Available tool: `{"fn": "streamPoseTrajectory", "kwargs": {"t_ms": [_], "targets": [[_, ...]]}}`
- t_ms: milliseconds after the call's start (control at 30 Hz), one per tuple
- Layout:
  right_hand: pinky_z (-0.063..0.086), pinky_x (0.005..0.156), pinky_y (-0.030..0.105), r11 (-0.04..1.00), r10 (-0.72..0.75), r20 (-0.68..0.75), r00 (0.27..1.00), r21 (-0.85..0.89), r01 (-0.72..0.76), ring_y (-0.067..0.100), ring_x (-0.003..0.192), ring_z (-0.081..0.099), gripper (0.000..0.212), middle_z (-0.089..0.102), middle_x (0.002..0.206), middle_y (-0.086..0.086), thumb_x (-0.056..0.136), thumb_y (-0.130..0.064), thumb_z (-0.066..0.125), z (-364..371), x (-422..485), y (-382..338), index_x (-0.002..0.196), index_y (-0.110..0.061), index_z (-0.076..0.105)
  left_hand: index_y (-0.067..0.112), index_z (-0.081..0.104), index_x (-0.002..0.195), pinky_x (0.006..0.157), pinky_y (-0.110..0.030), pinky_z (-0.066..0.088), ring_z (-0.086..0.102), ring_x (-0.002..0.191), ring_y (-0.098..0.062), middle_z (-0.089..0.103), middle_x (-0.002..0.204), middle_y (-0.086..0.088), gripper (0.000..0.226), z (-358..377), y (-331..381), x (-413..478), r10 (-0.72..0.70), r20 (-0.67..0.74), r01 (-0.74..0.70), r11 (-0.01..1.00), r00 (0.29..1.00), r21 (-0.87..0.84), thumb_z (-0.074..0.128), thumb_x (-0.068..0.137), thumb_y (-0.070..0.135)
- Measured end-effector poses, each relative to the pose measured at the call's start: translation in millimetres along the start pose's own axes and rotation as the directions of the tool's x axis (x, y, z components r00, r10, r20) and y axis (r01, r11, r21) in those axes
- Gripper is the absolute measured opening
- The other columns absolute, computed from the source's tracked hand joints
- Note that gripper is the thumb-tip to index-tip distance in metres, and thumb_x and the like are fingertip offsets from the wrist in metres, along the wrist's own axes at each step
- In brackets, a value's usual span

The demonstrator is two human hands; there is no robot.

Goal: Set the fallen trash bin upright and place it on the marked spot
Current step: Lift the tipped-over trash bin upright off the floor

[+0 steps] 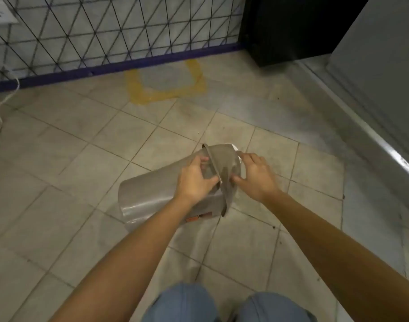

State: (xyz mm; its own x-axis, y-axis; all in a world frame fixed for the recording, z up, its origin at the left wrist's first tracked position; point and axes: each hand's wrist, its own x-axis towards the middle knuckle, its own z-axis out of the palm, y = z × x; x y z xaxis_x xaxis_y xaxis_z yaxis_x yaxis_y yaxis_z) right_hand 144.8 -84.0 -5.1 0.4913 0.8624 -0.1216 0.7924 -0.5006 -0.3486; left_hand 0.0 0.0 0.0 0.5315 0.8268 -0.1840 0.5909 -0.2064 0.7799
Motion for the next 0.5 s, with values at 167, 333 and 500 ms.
{"fn": "streamPoseTrajectory", "kwargs": {"t_ms": [167, 333, 500], "targets": [[0.038, 0.102, 0.044, 0.998, 0.064, 0.048, 0.997, 0.022, -0.065, 0.028, 0.128, 0.04, 0.077, 0.041, 0.142, 0.008, 0.084, -0.046, 0.059, 17, -1, 5, 0.145, -0.018, 0.023, 0.016, 0.052, 0.119, 0.074, -0.026, 0.046, 0.06, 0.088, -0.017, 0.064, 0.095, -0.003, 0.05, 17, -8, 7, -0.078, -0.038, 0.075, 0.995, 0.996, -0.063, 0.074, 0.076, 0.032], [0.037, 0.103, 0.046, 0.994, 0.101, 0.144, 0.984, 0.034, -0.107, 0.026, 0.132, 0.037, 0.079, 0.037, 0.146, 0.008, 0.085, -0.05, 0.055, 30, -6, 9, 0.146, -0.016, 0.02, 0.014, 0.046, 0.121, 0.069, -0.024, 0.041, 0.059, 0.077, -0.015, 0.061, 0.074, 0.003, 0.05, 39, -11, 12, -0.153, 0.054, 0.157, 0.984, 0.987, -0.088, 0.071, 0.079, 0.024], [0.034, 0.108, 0.045, 0.986, 0.117, 0.218, 0.969, 0.089, -0.139, 0.027, 0.134, 0.035, 0.082, 0.034, 0.149, 0.007, 0.084, -0.042, 0.061, 34, -12, 15, 0.148, -0.017, 0.016, 0.008, 0.049, 0.114, 0.075, -0.038, 0.057, 0.069, 0.075, -0.028, 0.068, 0.086, -0.012, 0.037, 51, -12, 14, -0.268, 0.08, 0.279, 0.936, 0.96, -0.215, 0.065, 0.081, 0.013]]}}
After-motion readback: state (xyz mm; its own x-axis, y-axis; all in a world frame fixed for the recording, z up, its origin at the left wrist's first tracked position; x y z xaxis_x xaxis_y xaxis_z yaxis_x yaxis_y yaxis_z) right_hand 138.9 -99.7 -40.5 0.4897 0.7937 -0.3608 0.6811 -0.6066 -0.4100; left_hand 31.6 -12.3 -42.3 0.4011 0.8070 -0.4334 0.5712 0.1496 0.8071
